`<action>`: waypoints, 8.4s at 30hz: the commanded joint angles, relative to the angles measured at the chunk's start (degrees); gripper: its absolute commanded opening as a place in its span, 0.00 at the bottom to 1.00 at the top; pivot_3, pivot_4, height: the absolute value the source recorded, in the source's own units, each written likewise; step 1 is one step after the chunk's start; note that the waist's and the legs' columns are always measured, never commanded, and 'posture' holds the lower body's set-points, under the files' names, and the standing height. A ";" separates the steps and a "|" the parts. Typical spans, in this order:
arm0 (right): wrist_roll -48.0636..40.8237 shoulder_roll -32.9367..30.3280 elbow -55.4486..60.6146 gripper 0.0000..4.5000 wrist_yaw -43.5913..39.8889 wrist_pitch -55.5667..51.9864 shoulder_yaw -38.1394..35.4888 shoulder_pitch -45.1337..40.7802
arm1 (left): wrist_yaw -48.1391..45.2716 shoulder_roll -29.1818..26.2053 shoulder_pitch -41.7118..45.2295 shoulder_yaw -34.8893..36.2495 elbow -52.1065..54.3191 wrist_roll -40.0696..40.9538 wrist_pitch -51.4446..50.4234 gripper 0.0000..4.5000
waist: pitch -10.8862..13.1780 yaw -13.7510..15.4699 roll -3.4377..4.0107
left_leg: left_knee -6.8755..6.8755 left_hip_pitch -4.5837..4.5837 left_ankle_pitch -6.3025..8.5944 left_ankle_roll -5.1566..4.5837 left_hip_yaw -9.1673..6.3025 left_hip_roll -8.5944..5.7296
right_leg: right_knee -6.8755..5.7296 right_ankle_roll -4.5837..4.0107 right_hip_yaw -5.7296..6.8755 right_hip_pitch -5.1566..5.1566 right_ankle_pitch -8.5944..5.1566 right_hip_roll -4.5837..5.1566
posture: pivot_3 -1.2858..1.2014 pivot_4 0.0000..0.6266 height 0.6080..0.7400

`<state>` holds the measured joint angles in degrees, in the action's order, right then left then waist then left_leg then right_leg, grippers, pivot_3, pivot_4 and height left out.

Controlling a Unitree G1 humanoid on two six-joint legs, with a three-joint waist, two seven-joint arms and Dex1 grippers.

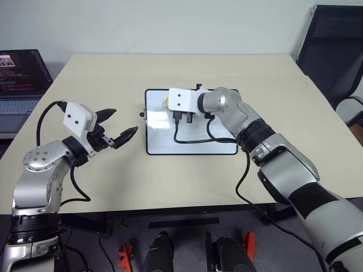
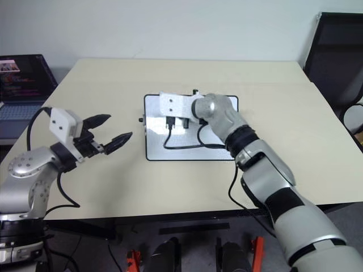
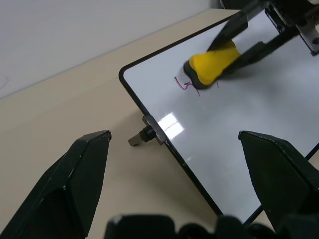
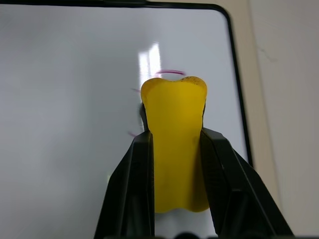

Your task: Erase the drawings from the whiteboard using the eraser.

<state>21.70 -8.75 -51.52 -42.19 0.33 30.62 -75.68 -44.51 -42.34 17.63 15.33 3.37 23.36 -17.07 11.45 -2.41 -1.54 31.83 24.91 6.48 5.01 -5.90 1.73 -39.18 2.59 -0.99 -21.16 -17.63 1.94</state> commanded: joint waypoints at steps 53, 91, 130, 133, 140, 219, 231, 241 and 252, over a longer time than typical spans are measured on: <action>5.95 5.89 -15.61 0.21 12.16 4.68 -3.29 -9.30 | -1.54 -0.64 0.05 0.13 2.83 0.49 0.28 1.00 | 0.04 -0.32 0.05 | -0.01 -0.01 -0.21 0.26 -0.20 0.11 | -0.51 -0.31 0.02 -0.21 -0.18 -0.19 | 0.52 0.24 1.00; 5.12 10.14 -21.93 0.21 1.78 3.65 -4.11 -11.78 | -0.41 -1.76 -0.72 1.43 2.09 -0.57 0.71 1.00 | 0.05 -0.62 0.06 | -0.13 -0.01 -0.21 0.28 -0.18 0.14 | -0.55 -0.24 0.03 -0.27 -0.18 -0.23 | 0.52 0.24 1.00; 5.85 10.43 -18.43 0.21 22.36 11.68 -6.96 -10.72 | 0.64 -1.46 -0.28 1.46 1.13 -0.94 1.78 1.00 | 0.05 -0.79 0.06 | -0.12 -0.02 -0.21 0.30 -0.22 0.17 | -0.76 -0.37 0.02 -0.32 -0.26 -0.28 | 0.52 0.24 1.00; 8.31 11.04 -18.46 0.21 24.55 12.73 -4.63 -10.33 | 0.44 -1.53 0.50 1.15 0.60 -1.08 1.90 1.00 | 0.05 -0.79 0.06 | -0.21 -0.01 -0.21 0.30 -0.22 0.17 | -0.76 -0.48 0.04 -0.36 -0.25 -0.29 | 0.52 0.24 1.00; 11.86 12.51 -18.42 0.21 22.92 14.37 0.02 -8.04 | 0.12 -1.59 0.63 1.04 0.20 -1.18 2.21 1.00 | 0.05 -0.83 0.06 | -0.26 -0.01 -0.19 0.32 -0.20 0.18 | -0.77 -0.50 0.02 -0.40 -0.26 -0.29 | 0.52 0.24 1.00; -16.47 -18.86 70.03 0.21 6.83 -52.55 -38.68 58.79 | -16.76 5.71 14.68 -20.45 2.66 1.35 -2.54 1.00 | 0.02 0.38 0.05 | 0.21 -0.05 -0.12 0.59 0.45 0.94 | -0.59 -0.68 -0.14 -0.24 -0.39 -0.75 | 0.52 0.24 1.00; -24.55 -19.08 58.45 0.21 10.25 -54.18 -41.97 54.05 | -21.04 10.28 18.54 -23.78 -1.47 -1.06 0.76 1.00 | 0.03 0.31 0.05 | 0.06 0.07 -0.11 0.55 0.50 0.94 | -0.25 -0.23 -0.14 -0.19 -0.20 -0.79 | 0.52 0.24 1.00; -27.55 -19.24 55.34 0.56 13.99 -53.55 -42.61 52.30 | -21.28 11.35 17.82 -23.71 -1.41 -2.10 1.46 1.00 | 0.02 0.37 0.05 | 0.12 0.06 -0.11 0.55 0.51 0.94 | -0.21 -0.13 -0.18 -0.15 -0.13 -0.79 | 0.52 0.24 1.00; -32.99 -19.78 69.50 1.00 15.22 -52.51 -45.44 54.47 | -14.24 8.15 7.17 -14.51 5.92 1.25 -2.36 1.00 | 0.07 -0.13 0.13 | 0.03 0.07 -0.11 0.55 0.64 0.96 | -0.23 -0.15 -0.33 -0.26 -0.15 -0.80 | 0.52 0.24 1.00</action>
<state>-9.68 -27.75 12.62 -27.08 -52.36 -12.62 -21.67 -60.34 -32.87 26.23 -3.37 5.63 22.71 -18.50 11.52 -2.54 -1.41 31.84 24.98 6.38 5.56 -5.26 2.72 -39.39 2.42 -1.33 -21.43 -17.79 1.13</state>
